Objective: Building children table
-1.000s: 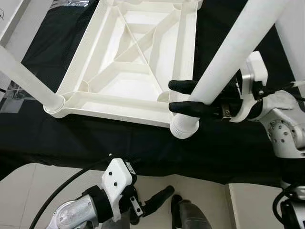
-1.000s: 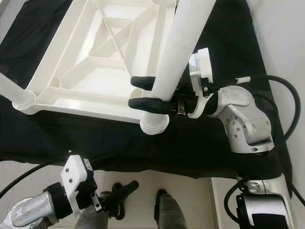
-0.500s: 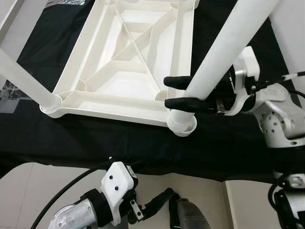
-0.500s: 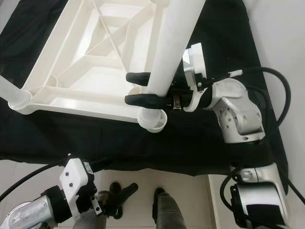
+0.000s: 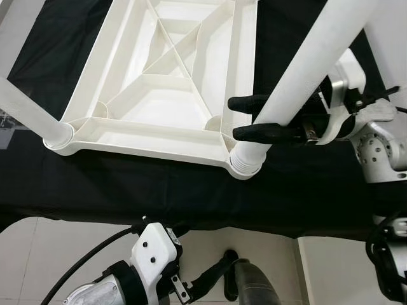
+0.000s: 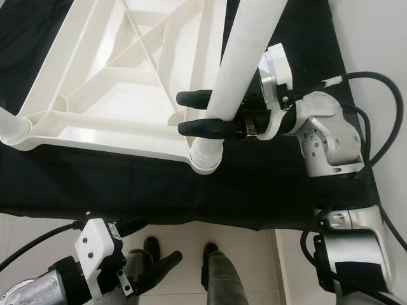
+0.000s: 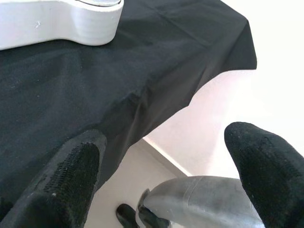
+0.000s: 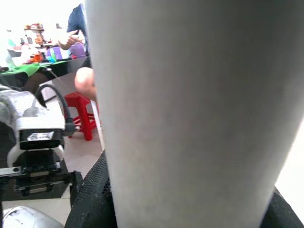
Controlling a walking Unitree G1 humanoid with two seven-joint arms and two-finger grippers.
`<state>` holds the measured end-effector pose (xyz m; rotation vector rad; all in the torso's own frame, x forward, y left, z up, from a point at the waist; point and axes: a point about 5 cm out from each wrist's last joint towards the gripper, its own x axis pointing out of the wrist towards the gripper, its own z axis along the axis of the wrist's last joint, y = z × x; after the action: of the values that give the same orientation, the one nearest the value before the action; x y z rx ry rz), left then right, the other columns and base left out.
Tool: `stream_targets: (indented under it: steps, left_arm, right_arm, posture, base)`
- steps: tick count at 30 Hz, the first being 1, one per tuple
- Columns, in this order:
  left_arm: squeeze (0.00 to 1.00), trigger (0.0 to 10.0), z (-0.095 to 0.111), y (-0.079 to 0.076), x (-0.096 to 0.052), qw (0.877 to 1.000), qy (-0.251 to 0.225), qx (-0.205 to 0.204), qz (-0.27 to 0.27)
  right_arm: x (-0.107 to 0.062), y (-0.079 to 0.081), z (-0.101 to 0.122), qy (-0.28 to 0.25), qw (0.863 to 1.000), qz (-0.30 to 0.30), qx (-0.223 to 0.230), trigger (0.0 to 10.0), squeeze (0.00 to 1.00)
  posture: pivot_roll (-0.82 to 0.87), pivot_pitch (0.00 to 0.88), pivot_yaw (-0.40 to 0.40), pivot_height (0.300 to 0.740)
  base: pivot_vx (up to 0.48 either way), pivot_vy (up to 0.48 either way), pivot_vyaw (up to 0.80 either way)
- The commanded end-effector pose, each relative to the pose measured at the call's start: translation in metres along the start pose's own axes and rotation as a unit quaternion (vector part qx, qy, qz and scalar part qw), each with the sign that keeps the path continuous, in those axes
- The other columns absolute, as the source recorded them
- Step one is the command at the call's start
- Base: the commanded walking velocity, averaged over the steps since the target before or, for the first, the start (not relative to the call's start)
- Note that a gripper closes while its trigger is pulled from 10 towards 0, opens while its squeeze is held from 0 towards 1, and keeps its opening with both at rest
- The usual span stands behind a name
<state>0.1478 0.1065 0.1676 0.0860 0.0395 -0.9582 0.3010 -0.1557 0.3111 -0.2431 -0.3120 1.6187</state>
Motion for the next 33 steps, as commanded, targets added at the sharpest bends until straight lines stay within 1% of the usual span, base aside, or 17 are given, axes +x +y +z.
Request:
stream_targets:
  steps: [1,4,5,8,10,11,14,18,23,24,28,29,33]
  left_arm:
    - [0.00,10.0,-0.001,-0.005,-0.003,1.000,0.013,-0.003,-0.008]
    - [0.00,10.0,0.000,-0.005,-0.003,1.000,0.013,-0.002,-0.009]
    - [0.00,10.0,0.000,-0.005,-0.002,1.000,0.013,-0.002,-0.010]
    - [0.00,10.0,0.000,-0.005,-0.002,1.000,0.014,-0.001,-0.011]
    - [0.00,10.0,0.000,-0.005,-0.002,1.000,0.015,0.000,-0.012]
    - [0.00,10.0,0.000,-0.005,-0.002,1.000,0.015,0.000,-0.012]
    - [0.00,10.0,0.001,-0.003,-0.002,1.000,0.015,0.003,-0.012]
    - [0.00,10.0,0.002,-0.002,-0.001,1.000,0.014,0.006,-0.013]
    - [0.00,10.0,0.003,-0.002,-0.001,1.000,0.014,0.007,-0.014]
    - [0.00,10.0,0.003,-0.002,0.000,1.000,0.015,0.008,-0.015]
    - [0.00,10.0,0.003,-0.002,0.000,1.000,0.015,0.008,-0.016]
    - [0.00,10.0,0.003,-0.003,0.002,1.000,0.013,0.008,-0.015]
    - [0.00,10.0,0.003,-0.004,0.003,1.000,0.013,0.009,-0.016]
  right_arm:
    - [0.006,0.008,-0.032,0.042,0.997,0.023,0.065,10.0,0.00]
    - [0.008,0.007,-0.034,0.052,0.996,0.038,0.062,10.0,0.00]
    - [0.011,0.007,-0.032,0.058,0.995,0.057,0.054,10.0,0.00]
    - [0.013,0.007,-0.030,0.062,0.994,0.071,0.049,10.0,0.00]
    - [0.021,0.007,-0.026,0.069,0.991,0.109,0.038,10.0,0.00]
    - [0.021,0.007,-0.026,0.069,0.991,0.109,0.038,10.0,0.00]
    - [0.029,0.006,-0.025,0.079,0.988,0.130,0.029,10.0,0.00]
    - [0.036,0.003,-0.030,0.103,0.985,0.135,0.008,10.0,0.00]
    - [0.037,0.003,-0.032,0.121,0.983,0.139,-0.004,10.0,0.00]
    - [0.038,0.004,-0.033,0.136,0.980,0.144,-0.015,10.0,0.00]
    - [0.039,0.005,-0.031,0.149,0.977,0.150,-0.027,10.0,0.00]
    - [0.038,0.005,-0.030,0.161,0.975,0.152,-0.033,10.0,0.00]
    - [0.038,0.003,-0.030,0.161,0.975,0.149,-0.033,10.0,0.00]
  posture:
    - [0.11,0.490,-0.017,0.740]
    - [0.11,0.491,-0.013,0.740]
    - [0.11,0.492,-0.013,0.740]
    - [0.11,0.492,-0.013,0.740]
    - [0.11,0.491,-0.010,0.740]
    - [0.11,0.491,-0.010,0.740]
    - [0.11,0.490,-0.011,0.740]
    - [0.12,0.488,-0.011,0.740]
    - [0.11,0.489,-0.010,0.740]
    - [0.11,0.488,-0.011,0.740]
    - [0.11,0.486,-0.013,0.740]
    - [0.10,0.485,-0.014,0.740]
    - [0.10,0.484,-0.016,0.740]
  base:
    - [0.000,0.000,0.00]
    - [0.000,0.000,0.00]
    - [0.000,0.000,0.00]
    - [0.000,0.000,0.00]
    - [0.000,0.000,0.00]
    - [0.000,0.000,0.00]
    - [0.000,0.000,0.00]
    - [0.000,0.000,0.00]
    - [0.000,0.000,0.00]
    - [0.000,0.000,0.00]
    - [0.000,0.000,0.00]
    - [0.000,0.000,0.00]
    - [0.000,0.000,0.00]
